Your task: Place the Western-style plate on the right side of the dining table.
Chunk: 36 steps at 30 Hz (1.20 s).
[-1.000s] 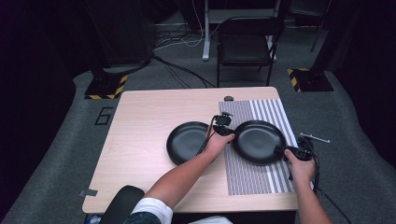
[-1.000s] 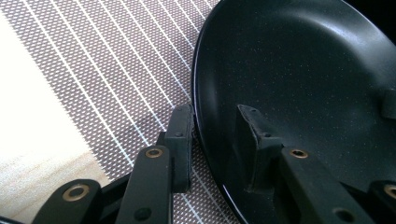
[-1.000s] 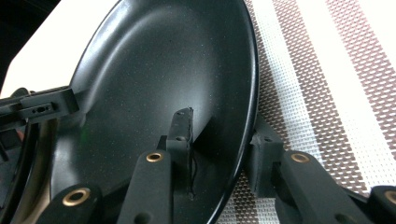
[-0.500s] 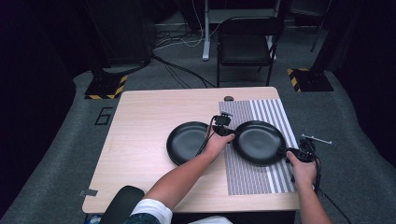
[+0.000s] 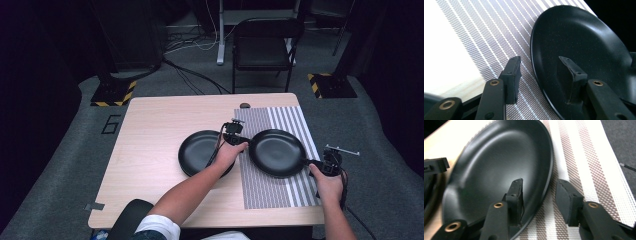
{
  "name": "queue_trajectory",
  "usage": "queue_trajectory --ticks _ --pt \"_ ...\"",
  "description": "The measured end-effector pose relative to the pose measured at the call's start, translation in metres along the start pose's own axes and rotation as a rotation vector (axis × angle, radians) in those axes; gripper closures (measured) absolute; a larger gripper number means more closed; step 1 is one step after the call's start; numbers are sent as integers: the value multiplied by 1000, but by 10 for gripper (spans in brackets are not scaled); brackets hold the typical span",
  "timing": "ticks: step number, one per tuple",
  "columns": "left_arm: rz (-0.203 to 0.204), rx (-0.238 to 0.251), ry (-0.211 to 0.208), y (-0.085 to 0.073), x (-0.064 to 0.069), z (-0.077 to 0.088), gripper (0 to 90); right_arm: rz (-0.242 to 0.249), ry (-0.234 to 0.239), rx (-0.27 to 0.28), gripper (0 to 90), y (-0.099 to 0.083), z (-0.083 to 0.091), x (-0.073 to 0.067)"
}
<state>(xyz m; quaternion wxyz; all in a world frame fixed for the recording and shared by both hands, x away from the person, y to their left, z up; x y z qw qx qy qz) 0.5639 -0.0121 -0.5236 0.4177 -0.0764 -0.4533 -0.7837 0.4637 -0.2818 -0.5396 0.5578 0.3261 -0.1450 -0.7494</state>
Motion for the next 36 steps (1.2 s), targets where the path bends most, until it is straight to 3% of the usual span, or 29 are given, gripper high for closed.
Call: queue_trajectory --ticks 6,12,24,27,31,36 --pt "1 38 5 0 -9 26 507 38 19 43 548 5 11 -12" --pt "-10 46 10 -4 -13 42 492 82 8 91 550 13 22 -22" --pt "-48 75 33 -14 -27 89 487 83 70 50 558 14 25 -39" --pt "-51 87 46 -18 -32 102 487 117 71 47 556 11 28 -44" --pt "-27 114 46 -25 -40 117 486 163 78 46 556 6 34 -51" --pt "-17 132 54 -37 -48 134 486 198 136 36 554 -2 39 -64"
Point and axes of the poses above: each handheld gripper's, and its own axes: z roughly backward along the jaws, y roughly out of its top, x roughly to its right, the point moved 6 cm from there along -z, roughly forward along the jaws, and after that the axes turned 12 degrees about -y, right-handed, at the moved point
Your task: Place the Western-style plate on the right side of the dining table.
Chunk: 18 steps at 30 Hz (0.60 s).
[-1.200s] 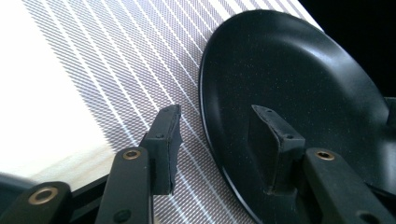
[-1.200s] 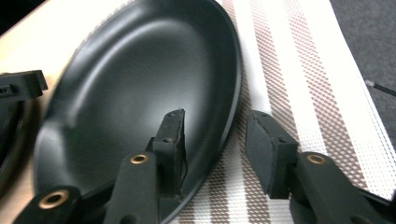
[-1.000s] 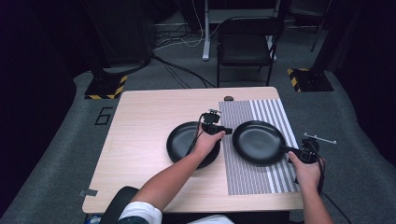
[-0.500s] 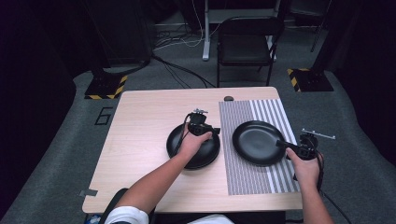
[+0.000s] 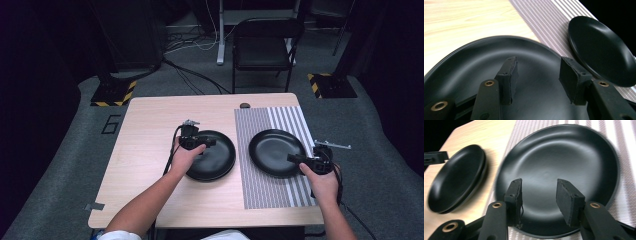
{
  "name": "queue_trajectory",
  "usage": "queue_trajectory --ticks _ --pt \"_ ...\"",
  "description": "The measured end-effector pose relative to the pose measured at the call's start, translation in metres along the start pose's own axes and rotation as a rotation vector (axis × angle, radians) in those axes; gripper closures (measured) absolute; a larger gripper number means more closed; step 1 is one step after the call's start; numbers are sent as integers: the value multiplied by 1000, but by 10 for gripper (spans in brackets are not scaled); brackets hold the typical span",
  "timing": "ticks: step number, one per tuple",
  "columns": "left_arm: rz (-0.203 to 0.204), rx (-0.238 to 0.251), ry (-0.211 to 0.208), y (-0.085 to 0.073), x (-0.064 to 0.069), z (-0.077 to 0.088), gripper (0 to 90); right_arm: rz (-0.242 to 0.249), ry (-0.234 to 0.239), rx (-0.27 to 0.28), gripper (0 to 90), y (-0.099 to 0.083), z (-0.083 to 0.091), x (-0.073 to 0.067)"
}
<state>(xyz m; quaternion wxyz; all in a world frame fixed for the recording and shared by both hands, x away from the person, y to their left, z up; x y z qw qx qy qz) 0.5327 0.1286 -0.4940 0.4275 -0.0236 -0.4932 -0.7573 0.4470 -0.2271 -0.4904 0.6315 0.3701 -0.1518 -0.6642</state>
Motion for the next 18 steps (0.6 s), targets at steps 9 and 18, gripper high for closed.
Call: queue_trajectory --ticks 9,18 --pt "17 23 26 -18 -12 26 483 98 64 0 535 -8 -2 -34" --pt "11 37 57 -38 -22 45 463 172 118 -8 535 -18 -11 -59"
Point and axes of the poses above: each handheld gripper's, and its own axes: z roughly backward along the jaws, y roughly out of its top, x roughly to its right, the point moved 6 cm from there along -z, roughly forward along the jaws, and after that the axes turned 12 degrees about -y, right-handed, at the moved point
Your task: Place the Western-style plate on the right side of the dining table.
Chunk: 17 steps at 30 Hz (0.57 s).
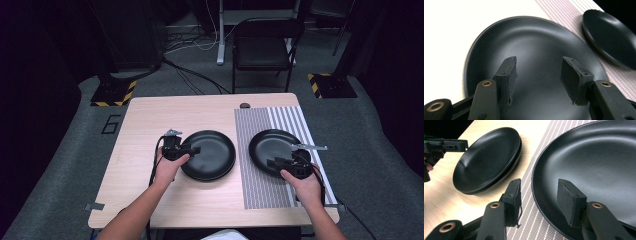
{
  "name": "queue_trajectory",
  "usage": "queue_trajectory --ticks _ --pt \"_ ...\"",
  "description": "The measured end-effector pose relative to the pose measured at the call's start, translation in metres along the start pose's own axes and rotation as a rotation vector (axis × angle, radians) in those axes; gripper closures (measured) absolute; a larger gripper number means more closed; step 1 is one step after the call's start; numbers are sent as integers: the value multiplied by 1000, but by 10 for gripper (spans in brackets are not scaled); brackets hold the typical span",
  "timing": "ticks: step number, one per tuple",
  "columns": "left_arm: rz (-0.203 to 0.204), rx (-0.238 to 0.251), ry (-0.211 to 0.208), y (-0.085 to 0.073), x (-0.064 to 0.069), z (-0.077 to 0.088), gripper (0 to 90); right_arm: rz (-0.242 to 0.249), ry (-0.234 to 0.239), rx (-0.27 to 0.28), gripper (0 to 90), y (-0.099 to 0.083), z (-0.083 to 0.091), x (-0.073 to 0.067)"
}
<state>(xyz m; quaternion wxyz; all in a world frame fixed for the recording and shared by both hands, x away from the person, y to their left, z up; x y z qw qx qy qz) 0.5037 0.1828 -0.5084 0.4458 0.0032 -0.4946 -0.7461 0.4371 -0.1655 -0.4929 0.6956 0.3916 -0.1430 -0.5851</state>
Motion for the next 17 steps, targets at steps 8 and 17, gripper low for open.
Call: queue_trajectory --ticks 8,17 --pt "16 8 46 -7 -15 13 453 69 -14 -30 525 -14 -18 -6" --pt "43 32 79 -9 -28 20 435 131 -41 49 501 -14 -18 -7"
Point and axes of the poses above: each handheld gripper's, and its own axes: z roughly backward along the jaws, y roughly out of its top, x roughly to its right, the point moved 6 cm from there along -z, roughly forward along the jaws, and after that the axes turned 12 degrees about -y, right-handed, at the moved point
